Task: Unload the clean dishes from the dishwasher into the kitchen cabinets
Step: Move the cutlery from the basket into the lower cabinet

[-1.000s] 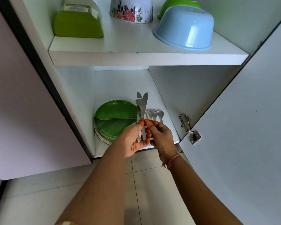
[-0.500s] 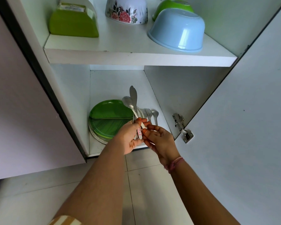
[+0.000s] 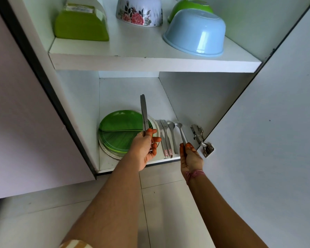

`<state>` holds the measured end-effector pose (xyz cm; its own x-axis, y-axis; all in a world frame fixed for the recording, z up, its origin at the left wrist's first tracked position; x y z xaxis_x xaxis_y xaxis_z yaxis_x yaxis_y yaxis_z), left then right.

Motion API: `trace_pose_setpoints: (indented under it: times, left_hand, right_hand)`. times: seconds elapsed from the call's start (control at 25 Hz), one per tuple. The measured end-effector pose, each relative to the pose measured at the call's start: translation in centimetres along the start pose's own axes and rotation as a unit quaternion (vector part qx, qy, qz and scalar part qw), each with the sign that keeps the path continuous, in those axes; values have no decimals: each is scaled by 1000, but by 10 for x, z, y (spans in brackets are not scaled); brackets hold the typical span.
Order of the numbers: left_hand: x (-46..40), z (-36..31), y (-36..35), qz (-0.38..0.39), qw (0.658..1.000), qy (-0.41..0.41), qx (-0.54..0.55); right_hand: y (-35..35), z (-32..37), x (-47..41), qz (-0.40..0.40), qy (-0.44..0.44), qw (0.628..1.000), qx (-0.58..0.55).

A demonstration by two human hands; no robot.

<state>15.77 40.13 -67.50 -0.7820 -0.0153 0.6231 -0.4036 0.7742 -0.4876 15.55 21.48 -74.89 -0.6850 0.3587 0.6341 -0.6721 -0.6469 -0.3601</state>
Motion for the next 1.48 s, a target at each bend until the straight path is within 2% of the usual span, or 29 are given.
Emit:
trace_pose_setpoints:
  times: [0.12, 0.24, 0.4, 0.56, 0.72, 0.8, 0.88, 0.96, 1.04, 1.24, 1.36, 1.48]
  left_hand:
    - [0, -1, 3, -4, 1000, 1, -3]
    - [0, 0, 4, -4, 1000, 5, -2]
    - [1, 1, 3, -4, 1000, 5, -11]
    - [2, 1, 4, -6, 1000, 9, -15]
    - [2, 1, 0, 4, 1000, 12, -21]
    - [2, 2, -5, 14, 998, 9, -63]
    - [3, 5, -12, 25, 995, 7, -95]
    - [4, 10, -20, 39, 995, 14, -86]
    - [4, 15, -28, 63, 994, 27, -80]
    - [4, 33, -38, 103, 988, 90, -67]
    - [3, 40, -33, 76, 987, 103, -92]
    - [4, 40, -28, 46, 991, 104, -72]
  right_hand:
    - [5, -2, -9, -32, 27, 999, 27]
    - [23, -5, -22, -87, 52, 989, 109]
    - [40, -3, -35, -139, 86, 960, 227]
    - [35, 1, -29, -148, 117, 932, 308]
    - [30, 2, -14, -112, 120, 928, 333]
    - [18, 0, 5, -61, 129, 937, 320]
    - [-15, -2, 30, 70, 124, 938, 317]
    - [-51, -8, 56, 220, 109, 904, 349]
    - [-67, -9, 71, 286, 92, 893, 335]
    - [-61, 1, 68, 277, 65, 924, 257]
    - [-51, 1, 57, 241, 75, 929, 271]
    - [-42, 3, 39, 205, 81, 931, 293]
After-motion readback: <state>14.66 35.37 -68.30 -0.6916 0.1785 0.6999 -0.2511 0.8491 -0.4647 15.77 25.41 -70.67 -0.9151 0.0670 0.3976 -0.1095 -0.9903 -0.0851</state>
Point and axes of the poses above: each hand's wrist, its own x-axis away from the middle knuckle, its own y-axis out of the back of the hand, z = x × y, the point moved 10 cm from there along -x, towards the middle knuckle, and after that the axes turned 15 degrees about x, right-handed, at the moved point
